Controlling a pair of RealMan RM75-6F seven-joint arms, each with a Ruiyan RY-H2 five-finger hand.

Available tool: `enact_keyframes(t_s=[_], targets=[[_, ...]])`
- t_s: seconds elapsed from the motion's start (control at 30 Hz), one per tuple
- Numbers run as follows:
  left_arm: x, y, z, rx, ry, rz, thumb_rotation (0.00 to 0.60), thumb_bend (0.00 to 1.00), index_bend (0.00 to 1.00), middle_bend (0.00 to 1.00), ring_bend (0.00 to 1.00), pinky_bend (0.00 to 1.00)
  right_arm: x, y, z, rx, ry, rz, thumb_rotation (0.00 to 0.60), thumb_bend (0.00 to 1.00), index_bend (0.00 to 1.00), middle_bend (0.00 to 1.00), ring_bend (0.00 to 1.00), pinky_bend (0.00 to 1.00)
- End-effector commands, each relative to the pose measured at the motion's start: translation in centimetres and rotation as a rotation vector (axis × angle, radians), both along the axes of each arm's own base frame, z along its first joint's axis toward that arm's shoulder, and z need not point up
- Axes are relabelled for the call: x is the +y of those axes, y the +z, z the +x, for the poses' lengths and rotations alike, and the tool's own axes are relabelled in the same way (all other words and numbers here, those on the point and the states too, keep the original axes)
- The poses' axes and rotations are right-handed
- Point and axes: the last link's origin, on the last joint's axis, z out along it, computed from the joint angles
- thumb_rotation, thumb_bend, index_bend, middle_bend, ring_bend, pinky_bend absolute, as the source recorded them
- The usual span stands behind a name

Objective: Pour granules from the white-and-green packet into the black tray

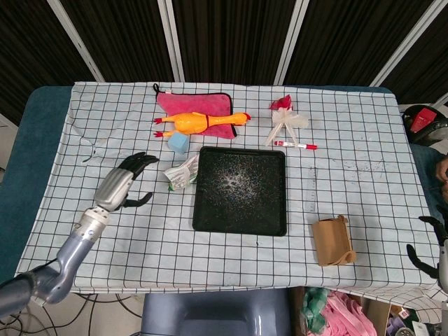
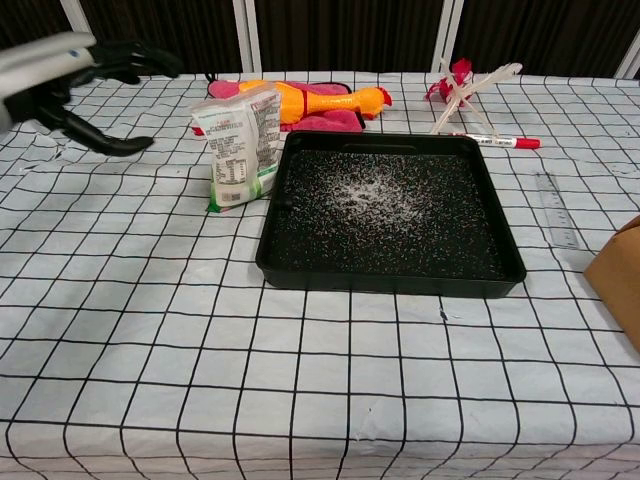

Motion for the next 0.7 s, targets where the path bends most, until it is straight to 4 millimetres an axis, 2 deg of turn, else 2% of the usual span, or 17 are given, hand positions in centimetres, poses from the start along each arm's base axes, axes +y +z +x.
enact_keyframes(t_s=[0.03,0.17,0.33,0.5,0.7], targets=[[-3.4,6.4,-3.1,0.193,0.085,0.145,0.600,0.32,0.17,0.14,0.03,0.09,0.0,0.0,0.0,-0.001,-0.001,0.001,0.600,0.25,0.30,0.09,0.14,0.29],[-5.4,9.5,-4.5,0.269,0.121,0.212,0.600,0.32,0.17,0.14,0.03,0.09,0.0,0.0,0.0,0.005,0.002,0.002,0.600,0.25,0.30,0.09,0.14,0.29],[-7.9,12.3,-6.7,0.278,0.193,0.242,0.600,0.32,0.17,0.14,0.03,0.09,0.0,0.0,0.2,0.016,0.011,0.005,0.600,0.24,0.30,0.09,0.14,0.29],[-10.4,13.9,-8.4,0.303,0.217,0.248,0.600,0.32,0.17,0.14,0.03,0.09,0.1,0.0,0.3,0.024,0.020,0.006,0.600,0.25,0.30,0.09,0.14,0.29],[-12.2,14.8,-8.9,0.301,0.197,0.253,0.600,0.32,0.17,0.14,0.03,0.09,0.0,0.0,0.5,0.029,0.027,0.005,0.600,0.24,0.30,0.09,0.14,0.29]])
